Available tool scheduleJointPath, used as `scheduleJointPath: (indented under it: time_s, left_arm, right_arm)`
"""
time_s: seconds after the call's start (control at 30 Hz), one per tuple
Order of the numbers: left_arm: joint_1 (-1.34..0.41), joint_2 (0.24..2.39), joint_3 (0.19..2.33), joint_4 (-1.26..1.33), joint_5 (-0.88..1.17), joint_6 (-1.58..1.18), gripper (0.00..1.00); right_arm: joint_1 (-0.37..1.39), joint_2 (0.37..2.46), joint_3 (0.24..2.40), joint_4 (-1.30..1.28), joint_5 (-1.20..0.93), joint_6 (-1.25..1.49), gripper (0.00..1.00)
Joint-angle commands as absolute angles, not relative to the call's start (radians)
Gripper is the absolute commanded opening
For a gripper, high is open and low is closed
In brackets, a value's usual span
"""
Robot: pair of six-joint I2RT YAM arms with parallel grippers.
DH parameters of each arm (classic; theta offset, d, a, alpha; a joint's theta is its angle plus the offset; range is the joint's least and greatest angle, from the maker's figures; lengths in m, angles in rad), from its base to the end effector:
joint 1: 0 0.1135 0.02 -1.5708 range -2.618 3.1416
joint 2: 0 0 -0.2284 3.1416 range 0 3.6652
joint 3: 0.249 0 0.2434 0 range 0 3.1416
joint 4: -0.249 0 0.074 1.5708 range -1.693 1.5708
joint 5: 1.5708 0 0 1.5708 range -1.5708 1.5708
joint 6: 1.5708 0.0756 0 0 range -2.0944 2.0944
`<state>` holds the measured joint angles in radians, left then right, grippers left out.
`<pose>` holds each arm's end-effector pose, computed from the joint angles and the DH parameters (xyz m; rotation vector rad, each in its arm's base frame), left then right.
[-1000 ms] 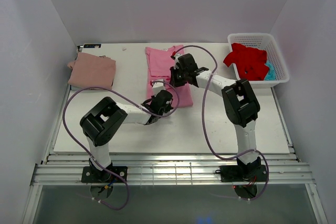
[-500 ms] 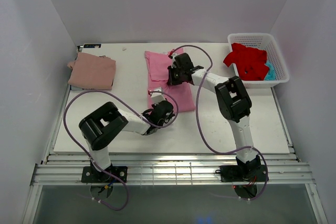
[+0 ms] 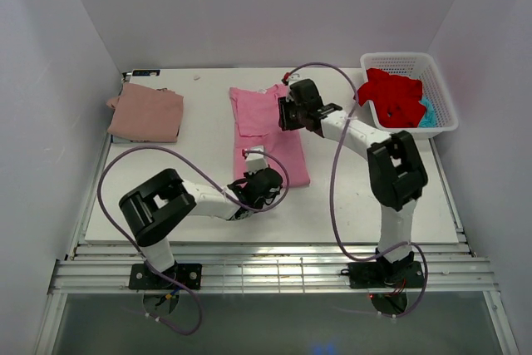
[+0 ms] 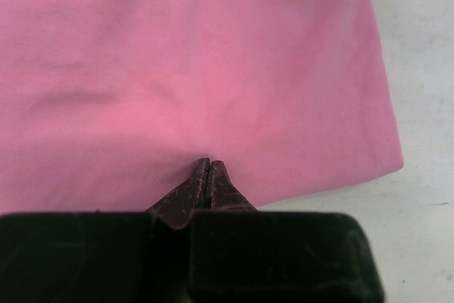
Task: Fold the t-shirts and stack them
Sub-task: Grab one side of the 2/3 rectangular tshirt with both arms
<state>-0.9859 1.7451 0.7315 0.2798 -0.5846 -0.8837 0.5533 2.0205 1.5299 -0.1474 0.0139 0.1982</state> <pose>0.2209 -0.2580 0.0782 -0.1792 2.1822 -0.3886 0.4053 0.2491 0.1719 -0.3876 2.2043 0.3990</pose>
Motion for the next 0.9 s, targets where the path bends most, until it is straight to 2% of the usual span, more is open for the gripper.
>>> scheduleJointPath:
  time_s: [0.0,0.07,0.1,0.13,0.2,0.23,0.27,0.33,0.6,0.87]
  left_arm:
    - [-1.011,1.662,0.762,0.034,-0.656,-0.804,0.00]
    - [-1.014,1.608,0.796,-0.004,-0.693,-0.773,0.01]
    - [-1.015,1.592,0.810,-0.041,-0.709,-0.767,0.09]
    - [-1.017,1.576,0.822,-0.061,-0.725,-0.762,0.28]
    - [-1.017,1.531,0.844,-0.130,-0.778,-0.770,0.49]
    - [-1.017,1.520,0.844,-0.149,-0.791,-0.775,0.72]
    - [-1.017,1.513,0.844,-0.193,-0.817,-0.782,0.86]
    - [-1.014,1.514,0.842,-0.227,-0.827,-0.805,0.90]
    - [-0.976,1.454,0.701,-0.207,-0.821,-0.844,0.89]
    - [-0.919,1.459,0.669,-0.167,-0.761,-0.810,0.89]
  right_arm:
    - [0.581,1.781,1.419,-0.141,0.152,0.161,0.49]
    - [0.592,1.717,1.327,-0.201,0.185,0.173,0.53]
    - [0.606,1.703,1.298,-0.221,0.202,0.184,0.54]
    - [0.614,1.688,1.267,-0.233,0.218,0.198,0.55]
    - [0.638,1.657,1.171,-0.242,0.245,0.215,0.55]
    - [0.646,1.651,1.146,-0.247,0.253,0.241,0.55]
    - [0.653,1.644,1.102,-0.252,0.244,0.250,0.56]
    - [0.676,1.647,1.066,-0.252,0.248,0.268,0.56]
    - [0.716,1.643,0.973,-0.256,0.327,0.342,0.60]
    - [0.716,1.649,0.933,-0.232,0.330,0.357,0.60]
